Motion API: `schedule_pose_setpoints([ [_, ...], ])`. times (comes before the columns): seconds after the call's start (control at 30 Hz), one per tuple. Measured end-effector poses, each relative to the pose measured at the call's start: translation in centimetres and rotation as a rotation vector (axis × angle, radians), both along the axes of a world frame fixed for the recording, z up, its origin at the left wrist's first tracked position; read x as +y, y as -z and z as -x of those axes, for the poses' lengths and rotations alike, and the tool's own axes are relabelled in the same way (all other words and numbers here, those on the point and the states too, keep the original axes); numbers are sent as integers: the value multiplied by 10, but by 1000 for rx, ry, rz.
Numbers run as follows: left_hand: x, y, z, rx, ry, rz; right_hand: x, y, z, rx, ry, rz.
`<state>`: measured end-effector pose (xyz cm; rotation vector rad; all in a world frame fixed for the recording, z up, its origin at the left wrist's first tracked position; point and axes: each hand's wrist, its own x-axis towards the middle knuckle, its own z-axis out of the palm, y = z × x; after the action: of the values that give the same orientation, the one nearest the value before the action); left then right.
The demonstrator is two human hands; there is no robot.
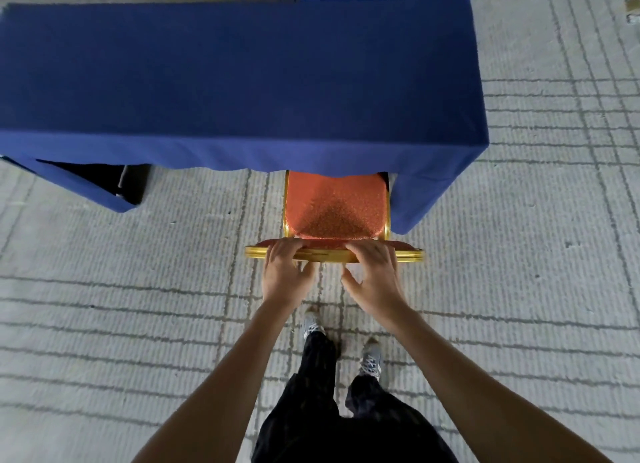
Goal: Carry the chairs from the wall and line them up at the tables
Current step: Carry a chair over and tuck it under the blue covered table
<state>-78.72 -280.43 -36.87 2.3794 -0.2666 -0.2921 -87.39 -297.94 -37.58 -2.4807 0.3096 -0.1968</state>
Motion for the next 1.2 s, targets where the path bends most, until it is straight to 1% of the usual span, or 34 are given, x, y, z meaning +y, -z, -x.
schedule_pose_setpoints([
  [0.07,-2,-11,10,71,-122,161,14,-10,8,-136,35,-115],
  [0.1,-2,-18,12,87,-213,223,20,-14,12,-174,69,-151],
  [0.13,-3,-26,14,104,-317,270,26,-17,14,-173,107,-182],
  [0.17,-4,-32,15,137,-420,285,30,-16,16,-125,139,-243],
  [0.2,-5,-36,15,196,-497,283,33,-16,15,-7,172,-356],
  [0.23,-4,-37,15,278,-544,270,38,-18,13,147,218,-522],
  [0.27,-4,-35,14,384,-567,270,41,-21,8,293,287,-702],
  [0.3,-6,-31,11,515,-588,296,41,-23,1,399,371,-874],
  [0.37,-10,-25,1,788,-641,392,36,-26,-20,567,536,-1179],
  [0.4,-13,-25,-5,902,-664,463,32,-28,-29,611,621,-1330],
  [0.43,-16,-23,-13,1000,-690,549,28,-26,-36,609,717,-1473],
  [0.47,-20,-23,-20,1067,-725,639,25,-22,-43,565,821,-1608],
  [0.53,-27,-20,-32,1101,-808,769,24,-17,-53,380,993,-1856],
  [0.57,-30,-19,-38,1094,-845,803,25,-14,-59,271,1052,-1938],
  [0.63,-34,-11,-46,1074,-884,849,26,-15,-70,145,1108,-1981],
  [0.77,-39,-6,-61,1033,-903,887,24,-15,-89,95,1099,-1929],
  [0.87,-45,-9,-82,1052,-928,912,17,-14,-106,72,1072,-1912],
  [0.97,-51,-9,-112,1067,-894,927,12,-15,-131,24,1044,-1911],
  [1.07,-60,-3,-141,1071,-887,931,1,-19,-158,43,1031,-1876],
  [1.2,-82,-1,-175,1104,-878,937,-25,-17,-193,80,1069,-1839],
])
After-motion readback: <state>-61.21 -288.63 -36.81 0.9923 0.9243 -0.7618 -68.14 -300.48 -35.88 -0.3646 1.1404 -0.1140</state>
